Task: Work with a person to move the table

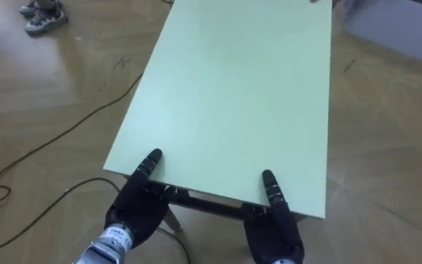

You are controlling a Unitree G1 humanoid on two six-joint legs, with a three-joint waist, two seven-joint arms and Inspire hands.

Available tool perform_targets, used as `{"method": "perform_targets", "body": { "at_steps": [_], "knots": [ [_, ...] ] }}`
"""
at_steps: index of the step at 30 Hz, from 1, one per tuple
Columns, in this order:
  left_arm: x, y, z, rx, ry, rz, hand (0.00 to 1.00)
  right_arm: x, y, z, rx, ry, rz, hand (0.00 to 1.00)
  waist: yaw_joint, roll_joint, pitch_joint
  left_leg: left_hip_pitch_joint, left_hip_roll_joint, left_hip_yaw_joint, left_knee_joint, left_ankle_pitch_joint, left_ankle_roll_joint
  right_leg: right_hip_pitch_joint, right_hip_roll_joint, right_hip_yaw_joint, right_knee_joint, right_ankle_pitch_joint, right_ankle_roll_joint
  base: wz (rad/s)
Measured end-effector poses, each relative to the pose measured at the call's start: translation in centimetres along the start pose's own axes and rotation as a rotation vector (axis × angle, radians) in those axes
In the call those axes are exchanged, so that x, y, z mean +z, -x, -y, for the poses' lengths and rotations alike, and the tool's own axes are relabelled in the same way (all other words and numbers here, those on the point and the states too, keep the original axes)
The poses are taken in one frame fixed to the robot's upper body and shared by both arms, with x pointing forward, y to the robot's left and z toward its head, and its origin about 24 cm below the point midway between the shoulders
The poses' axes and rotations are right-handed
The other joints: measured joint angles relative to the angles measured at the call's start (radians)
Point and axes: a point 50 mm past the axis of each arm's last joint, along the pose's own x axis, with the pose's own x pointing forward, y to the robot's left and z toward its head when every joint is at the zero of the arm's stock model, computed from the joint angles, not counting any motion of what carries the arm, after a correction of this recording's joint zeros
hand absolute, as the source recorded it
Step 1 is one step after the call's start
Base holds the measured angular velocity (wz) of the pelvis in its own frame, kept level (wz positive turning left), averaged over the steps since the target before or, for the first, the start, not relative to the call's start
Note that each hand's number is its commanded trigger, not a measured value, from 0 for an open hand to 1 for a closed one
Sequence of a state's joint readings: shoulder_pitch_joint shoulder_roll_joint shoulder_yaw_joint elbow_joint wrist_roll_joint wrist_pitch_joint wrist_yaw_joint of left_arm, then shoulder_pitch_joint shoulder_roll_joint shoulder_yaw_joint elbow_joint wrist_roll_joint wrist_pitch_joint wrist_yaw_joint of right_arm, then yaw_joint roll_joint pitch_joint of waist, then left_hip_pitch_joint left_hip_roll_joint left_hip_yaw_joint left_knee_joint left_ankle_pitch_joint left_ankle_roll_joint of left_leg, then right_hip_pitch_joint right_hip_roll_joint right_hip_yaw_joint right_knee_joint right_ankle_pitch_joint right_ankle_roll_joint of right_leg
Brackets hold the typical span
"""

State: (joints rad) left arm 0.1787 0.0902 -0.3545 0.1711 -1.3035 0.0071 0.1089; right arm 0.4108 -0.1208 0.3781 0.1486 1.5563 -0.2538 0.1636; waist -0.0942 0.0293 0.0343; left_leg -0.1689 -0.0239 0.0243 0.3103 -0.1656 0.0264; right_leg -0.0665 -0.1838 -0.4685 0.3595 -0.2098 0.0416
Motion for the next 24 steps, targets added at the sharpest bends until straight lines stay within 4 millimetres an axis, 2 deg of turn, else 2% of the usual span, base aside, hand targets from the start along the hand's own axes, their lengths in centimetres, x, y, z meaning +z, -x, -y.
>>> {"method": "perform_targets", "body": {
  "at_steps": [3,5,7,12,17,18,19,20,22,24],
  "knots": [
    [-0.2,-0.2,0.4,-0.013,0.002,-0.006,1.00,0.1,0.2,0.1,-0.006,-0.016,0.016,1.00,0.002,0.000,0.0017,-0.006,-0.034,-0.062,0.000,0.010,0.009,0.010,-0.002,0.043,0.013,-0.028,0.009,0.66],
    [-0.2,-0.4,0.7,-0.024,-0.006,-0.010,1.00,-0.1,0.5,0.3,-0.012,-0.036,0.021,1.00,-0.001,0.002,0.0024,-0.015,-0.048,-0.107,0.005,0.017,0.009,0.026,0.021,0.083,-0.007,-0.038,0.011,0.66],
    [0.0,-0.4,0.6,-0.018,-0.016,-0.007,1.00,-0.4,1.0,0.6,-0.021,-0.039,0.017,1.00,-0.001,-0.002,0.0044,-0.022,-0.054,-0.136,0.002,0.027,0.004,0.043,0.037,0.085,-0.034,-0.038,0.009,0.49],
    [-0.5,0.1,0.0,0.003,-0.009,-0.022,1.00,-0.1,1.4,1.0,-0.026,-0.010,0.004,1.00,0.009,-0.007,0.0042,-0.019,-0.055,-0.157,-0.003,0.036,0.001,0.069,0.056,0.083,-0.072,-0.029,0.003,0.15],
    [-0.9,0.2,-0.1,0.008,0.007,-0.026,1.00,-0.2,1.7,1.2,-0.031,-0.014,0.009,1.00,0.022,-0.012,0.0045,-0.022,-0.069,-0.219,-0.012,0.060,-0.012,0.098,0.082,0.095,-0.101,-0.031,-0.009,0.40],
    [-0.9,0.1,0.1,0.000,0.016,-0.028,1.00,-0.2,1.7,1.2,-0.030,-0.019,0.011,1.00,0.022,-0.013,0.0040,-0.022,-0.069,-0.213,-0.037,0.083,-0.015,0.105,0.082,0.068,-0.113,-0.028,-0.013,0.73],
    [-0.8,0.0,0.4,-0.013,0.018,-0.032,1.00,-0.2,1.7,1.2,-0.032,-0.032,0.013,1.00,0.018,-0.016,0.0041,-0.024,-0.066,-0.183,-0.072,0.116,-0.011,0.109,0.080,0.034,-0.123,-0.028,-0.014,0.93],
    [-0.5,-0.2,0.7,-0.024,0.001,-0.026,1.00,-0.1,1.7,1.2,-0.027,-0.034,0.014,1.00,0.014,-0.019,0.0048,-0.026,-0.053,-0.113,-0.103,0.151,-0.001,0.108,0.079,0.000,-0.126,-0.028,-0.020,0.80],
    [-0.2,-0.3,0.7,-0.027,-0.019,-0.023,1.00,-0.4,1.8,1.1,-0.024,-0.041,0.009,1.00,0.013,-0.021,0.0053,-0.031,-0.038,-0.042,-0.126,0.178,0.008,0.103,0.081,-0.033,-0.135,-0.029,-0.025,0.45],
    [-0.3,-0.2,0.5,-0.021,-0.023,-0.030,1.00,-0.2,1.8,1.2,-0.025,-0.031,0.002,1.00,0.013,-0.021,0.0054,-0.032,-0.034,-0.028,-0.131,0.190,0.009,0.107,0.082,-0.057,-0.135,-0.030,-0.027,0.24]
  ]
}}
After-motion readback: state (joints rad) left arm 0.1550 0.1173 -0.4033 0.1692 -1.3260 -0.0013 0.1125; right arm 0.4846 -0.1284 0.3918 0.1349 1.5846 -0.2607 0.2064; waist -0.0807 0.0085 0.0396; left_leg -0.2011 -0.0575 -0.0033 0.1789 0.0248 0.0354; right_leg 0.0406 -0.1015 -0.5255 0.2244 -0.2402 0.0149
